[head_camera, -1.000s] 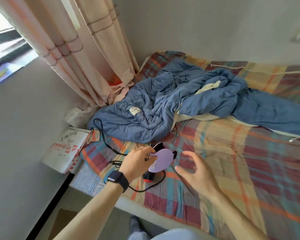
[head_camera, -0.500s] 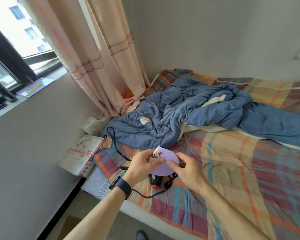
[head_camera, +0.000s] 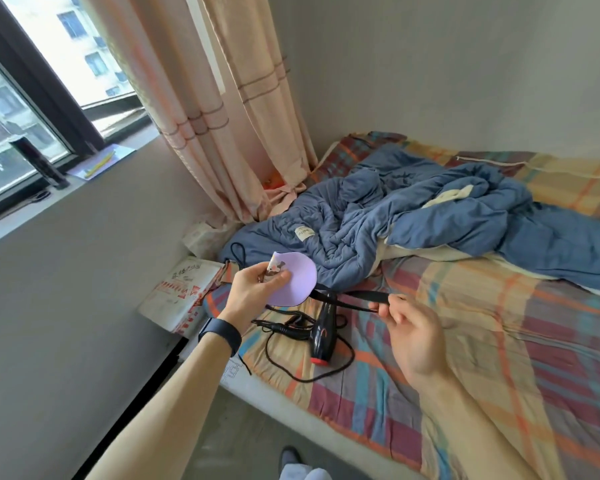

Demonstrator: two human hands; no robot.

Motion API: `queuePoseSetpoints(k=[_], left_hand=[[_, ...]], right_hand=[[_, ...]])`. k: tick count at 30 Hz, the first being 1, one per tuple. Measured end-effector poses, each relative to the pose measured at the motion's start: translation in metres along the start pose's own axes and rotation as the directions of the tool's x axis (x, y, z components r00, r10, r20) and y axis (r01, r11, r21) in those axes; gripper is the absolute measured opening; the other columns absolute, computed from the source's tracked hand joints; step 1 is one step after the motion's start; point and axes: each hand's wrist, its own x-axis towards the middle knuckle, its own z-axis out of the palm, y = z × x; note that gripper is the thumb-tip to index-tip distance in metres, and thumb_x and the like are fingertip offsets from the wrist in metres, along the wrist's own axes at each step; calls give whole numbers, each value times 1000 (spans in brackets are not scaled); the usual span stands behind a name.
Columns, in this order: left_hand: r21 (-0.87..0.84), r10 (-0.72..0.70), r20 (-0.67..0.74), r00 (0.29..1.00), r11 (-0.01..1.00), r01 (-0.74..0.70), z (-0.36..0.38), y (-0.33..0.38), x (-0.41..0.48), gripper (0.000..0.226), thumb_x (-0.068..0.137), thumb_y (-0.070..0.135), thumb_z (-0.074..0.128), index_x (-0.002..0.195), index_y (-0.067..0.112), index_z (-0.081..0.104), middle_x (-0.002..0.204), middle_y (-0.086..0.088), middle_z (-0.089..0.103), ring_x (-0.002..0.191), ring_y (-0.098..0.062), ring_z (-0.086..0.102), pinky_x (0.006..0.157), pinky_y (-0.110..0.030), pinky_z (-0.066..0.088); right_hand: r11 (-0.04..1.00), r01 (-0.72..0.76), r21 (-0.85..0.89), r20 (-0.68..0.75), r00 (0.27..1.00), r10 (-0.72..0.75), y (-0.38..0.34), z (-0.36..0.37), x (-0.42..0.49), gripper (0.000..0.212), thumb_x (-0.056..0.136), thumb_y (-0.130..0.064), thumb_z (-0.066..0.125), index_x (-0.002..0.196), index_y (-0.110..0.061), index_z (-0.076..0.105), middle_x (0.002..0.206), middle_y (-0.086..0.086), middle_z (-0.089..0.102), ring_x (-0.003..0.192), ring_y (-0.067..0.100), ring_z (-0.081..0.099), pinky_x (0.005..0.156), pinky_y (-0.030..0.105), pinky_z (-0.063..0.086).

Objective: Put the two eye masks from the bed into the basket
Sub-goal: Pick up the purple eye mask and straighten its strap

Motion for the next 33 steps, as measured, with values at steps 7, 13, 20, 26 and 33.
queuePoseSetpoints(k=[7, 13, 20, 26, 33], left_hand=[[-40, 22, 44, 999, 999, -20, 22, -7, -11, 22, 77, 35, 79, 90, 18, 76, 82, 1, 67, 75, -14, 56, 74, -34, 45], [377, 147, 329, 933, 885, -272, 40, 18, -14, 14, 81, 29, 76, 81, 16, 72, 65, 5, 55, 60, -7, 42, 57, -25, 31], [729, 48, 500, 864, 516, -451, 57, 49, -12, 23, 81, 31, 69, 90, 10, 69, 80, -12, 67, 71, -24, 52, 53, -24, 34], [390, 44, 317, 947, 905, -172, 44, 46, -3, 32, 74, 23, 82, 101, 26, 66, 78, 3, 67, 63, -9, 55, 61, -22, 42], [-103, -73, 171, 983, 990, 91, 53, 19, -29, 20, 83, 18, 76, 103, 20, 75, 90, -5, 77, 80, -12, 67, 78, -31, 51]], right_hand=[[881, -284, 378, 33, 955, 294, -15, 10, 29, 52, 82, 12, 34, 117, -10, 65, 92, 5, 74, 45, 11, 58, 53, 21, 55], [931, -281, -233, -62, 960, 274, 7, 3, 50, 4, 91, -14, 66, 92, -13, 70, 88, 6, 67, 67, 10, 67, 65, 22, 53], [758, -80, -648, 254, 915, 314, 6, 8, 54, 18, 81, -22, 77, 94, -10, 75, 88, 0, 77, 82, 11, 70, 74, 27, 56], [664, -149, -732, 279, 824, 493, 18, -7, 39, 34, 92, -36, 61, 73, -9, 69, 71, 14, 73, 59, 14, 60, 51, 21, 36], [907, -125, -402, -110, 990, 87, 37, -19, 6, 38, 94, -24, 63, 61, -12, 49, 51, -7, 40, 48, 8, 36, 49, 18, 31]])
